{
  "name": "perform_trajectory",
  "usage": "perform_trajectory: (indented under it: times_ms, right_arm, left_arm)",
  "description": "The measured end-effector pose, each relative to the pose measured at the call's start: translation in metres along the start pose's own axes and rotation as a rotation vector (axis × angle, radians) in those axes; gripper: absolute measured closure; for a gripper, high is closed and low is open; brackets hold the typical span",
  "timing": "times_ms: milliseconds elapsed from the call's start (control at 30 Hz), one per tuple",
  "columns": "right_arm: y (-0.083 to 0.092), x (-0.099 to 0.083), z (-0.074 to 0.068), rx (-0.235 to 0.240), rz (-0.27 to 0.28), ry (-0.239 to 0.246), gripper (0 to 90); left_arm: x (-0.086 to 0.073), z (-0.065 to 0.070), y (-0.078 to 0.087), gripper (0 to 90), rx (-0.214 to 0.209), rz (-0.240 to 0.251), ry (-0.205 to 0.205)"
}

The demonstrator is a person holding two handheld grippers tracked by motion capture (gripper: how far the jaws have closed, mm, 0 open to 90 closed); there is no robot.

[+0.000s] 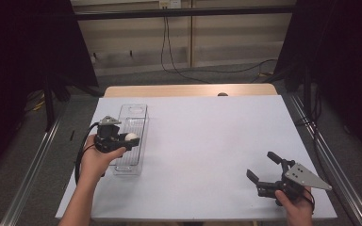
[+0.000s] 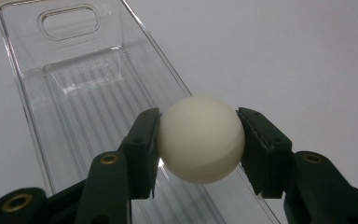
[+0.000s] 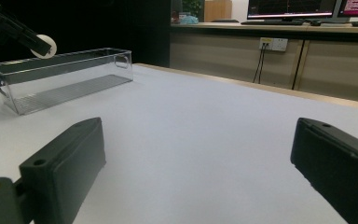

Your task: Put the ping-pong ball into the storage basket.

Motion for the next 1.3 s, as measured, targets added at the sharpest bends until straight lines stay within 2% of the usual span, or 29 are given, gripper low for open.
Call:
perform_trajectory:
  times_ms: [233, 333, 433, 500, 533, 567, 600, 633, 667, 767, 800, 1033, 1167, 1300]
  right_arm:
    - [0.000, 0.000, 0.001, -0.003, 0.002, -0.003, 2.7]
    - [0.000, 0.000, 0.000, -0.001, 0.000, -0.006, 2.7]
    - [0.000, 0.000, 0.000, 0.003, 0.004, -0.001, 2.7]
    - [0.000, -0.001, 0.000, 0.004, -0.002, -0.001, 2.7]
    - [0.000, 0.000, 0.001, 0.004, -0.001, -0.001, 2.7]
    - [0.000, -0.001, 0.001, 0.004, -0.001, -0.002, 2.7]
    - [0.000, 0.000, 0.001, 0.005, 0.000, -0.003, 2.7]
    - [0.000, 0.000, 0.001, 0.000, 0.003, -0.008, 2.7]
    - [0.000, 0.000, 0.001, 0.000, 0.003, -0.007, 2.7]
    - [0.000, -0.001, 0.001, 0.003, 0.000, -0.003, 2.7]
    - [0.001, -0.001, 0.001, 0.005, -0.001, 0.000, 2.7]
    - [0.003, 0.000, 0.001, 0.000, 0.003, -0.005, 2.7]
    - [0.002, 0.000, -0.001, 0.010, -0.002, -0.001, 2.7]
    - [0.002, 0.001, -0.001, 0.001, 0.003, -0.003, 2.7]
  left_arm:
    - [0.000, -0.004, -0.001, 51.1, 0.013, 0.008, 0.015]
    - [-0.002, -0.007, -0.001, 51.1, 0.026, 0.000, -0.003]
    - [-0.003, -0.008, -0.002, 48.7, 0.039, 0.016, 0.013]
    - [-0.002, -0.012, -0.001, 38.6, 0.058, 0.037, 0.016]
    - [-0.002, -0.013, -0.001, 37.6, 0.073, 0.045, 0.019]
    - [-0.001, -0.013, -0.001, 36.7, 0.066, 0.068, 0.031]
    - [-0.002, -0.014, 0.001, 34.2, 0.068, 0.063, 0.019]
    - [-0.001, -0.012, 0.001, 32.9, 0.062, 0.080, 0.027]
    - [-0.001, -0.012, 0.002, 32.7, 0.067, 0.078, 0.012]
    - [0.000, -0.009, 0.004, 27.6, 0.061, 0.107, 0.016]
    - [-0.001, -0.008, 0.005, 27.4, 0.063, 0.115, 0.006]
    - [-0.005, -0.003, 0.010, 23.1, 0.064, 0.182, 0.009]
    - [-0.006, 0.001, 0.015, 20.0, 0.056, 0.233, 0.007]
    - [-0.007, 0.006, 0.020, 19.3, 0.047, 0.279, 0.010]
Point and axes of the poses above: each handheld gripper's, and its own axes: y roughly backward along the jaws, x roughly out of its top, z roughly to its right, the point moved 9 cm from there along -y, roughly forward along the jaws
